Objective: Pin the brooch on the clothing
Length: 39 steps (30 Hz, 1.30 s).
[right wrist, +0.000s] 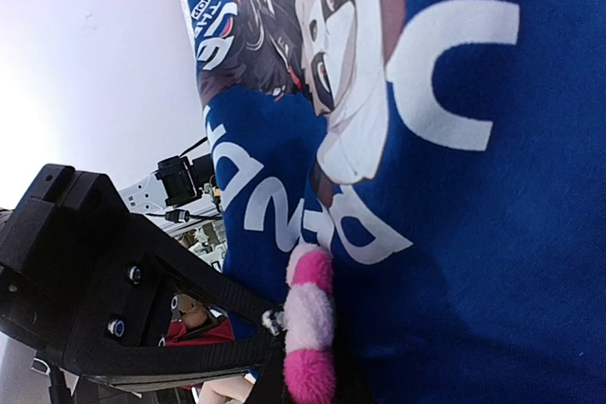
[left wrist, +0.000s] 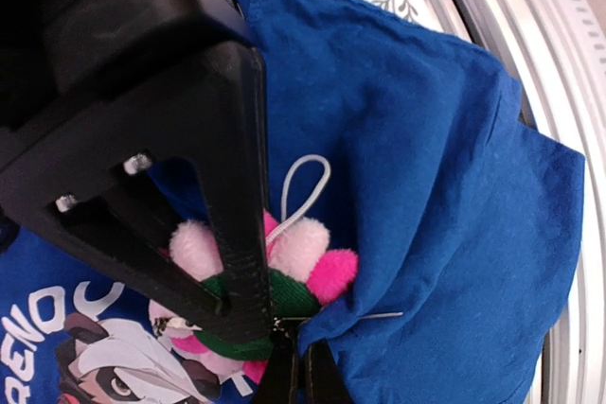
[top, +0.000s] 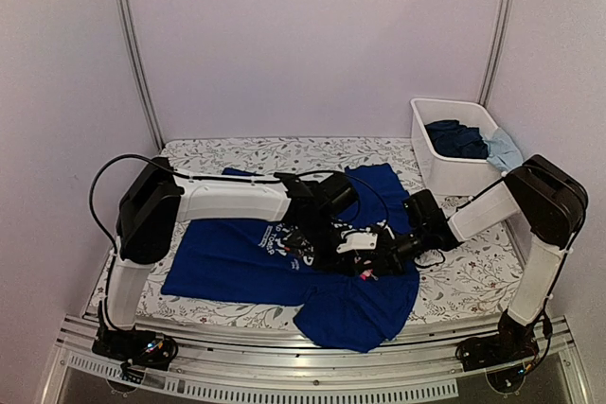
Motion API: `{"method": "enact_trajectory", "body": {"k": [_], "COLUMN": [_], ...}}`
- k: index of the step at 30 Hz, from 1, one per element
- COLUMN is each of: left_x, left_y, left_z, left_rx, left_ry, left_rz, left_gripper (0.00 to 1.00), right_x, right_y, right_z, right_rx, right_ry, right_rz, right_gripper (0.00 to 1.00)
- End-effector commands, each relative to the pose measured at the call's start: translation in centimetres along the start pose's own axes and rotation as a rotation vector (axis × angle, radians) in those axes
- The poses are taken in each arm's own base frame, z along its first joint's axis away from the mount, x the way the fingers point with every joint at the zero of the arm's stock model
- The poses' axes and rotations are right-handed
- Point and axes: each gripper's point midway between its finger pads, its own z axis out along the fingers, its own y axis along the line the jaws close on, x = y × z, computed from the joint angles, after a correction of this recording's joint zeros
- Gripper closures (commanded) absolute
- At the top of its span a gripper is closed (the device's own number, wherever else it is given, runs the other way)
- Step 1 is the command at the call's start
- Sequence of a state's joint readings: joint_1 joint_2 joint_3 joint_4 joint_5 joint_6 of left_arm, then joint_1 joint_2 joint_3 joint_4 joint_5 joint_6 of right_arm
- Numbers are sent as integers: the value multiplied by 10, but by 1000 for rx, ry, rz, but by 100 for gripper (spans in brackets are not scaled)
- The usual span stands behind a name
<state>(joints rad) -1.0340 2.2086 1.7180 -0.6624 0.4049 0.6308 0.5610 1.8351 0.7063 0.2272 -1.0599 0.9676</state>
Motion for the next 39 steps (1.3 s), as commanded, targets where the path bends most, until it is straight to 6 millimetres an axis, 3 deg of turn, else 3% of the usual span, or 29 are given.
{"method": "enact_trajectory", "body": {"k": [1, 5, 11, 14, 22, 25, 28, 36, 39], "left_x": [-40, -48, -36, -33, -35, -27, -23, -14, -14], "left_y": [32, 37, 49, 44, 36, 40, 39, 28, 19], "left_z": [-24, -34, -33, -29, -25, -21, -20, -29, -35], "left_rx": [-160, -188, -239, -203, -125, -143, -141, -93, -39], "left_ry": [-132, -171, -139, -140, -159, -137, -126, -80, -66], "left_rz": [34, 23, 16, -3, -83, -97, -111, -138, -124], "left_gripper": [100, 100, 100, 100, 100, 90, 73, 59, 48], "right_x": [19, 24, 35, 39, 40, 39, 38, 36, 36], "right_y": [23, 25, 36, 46, 51, 49, 45, 31, 30], "right_z": [4, 6, 0, -5, -5, -4, -2, 3, 4], "right_rx": [-58, -63, -99, -113, -143, -144, -140, -132, -136], "right_ry": [71, 92, 111, 99, 91, 95, 88, 94, 96], "right_rz": [-50, -48, -105, -180, -276, -260, -257, -247, -244], "right_gripper": [100, 100, 100, 100, 100, 100, 100, 100, 100]}}
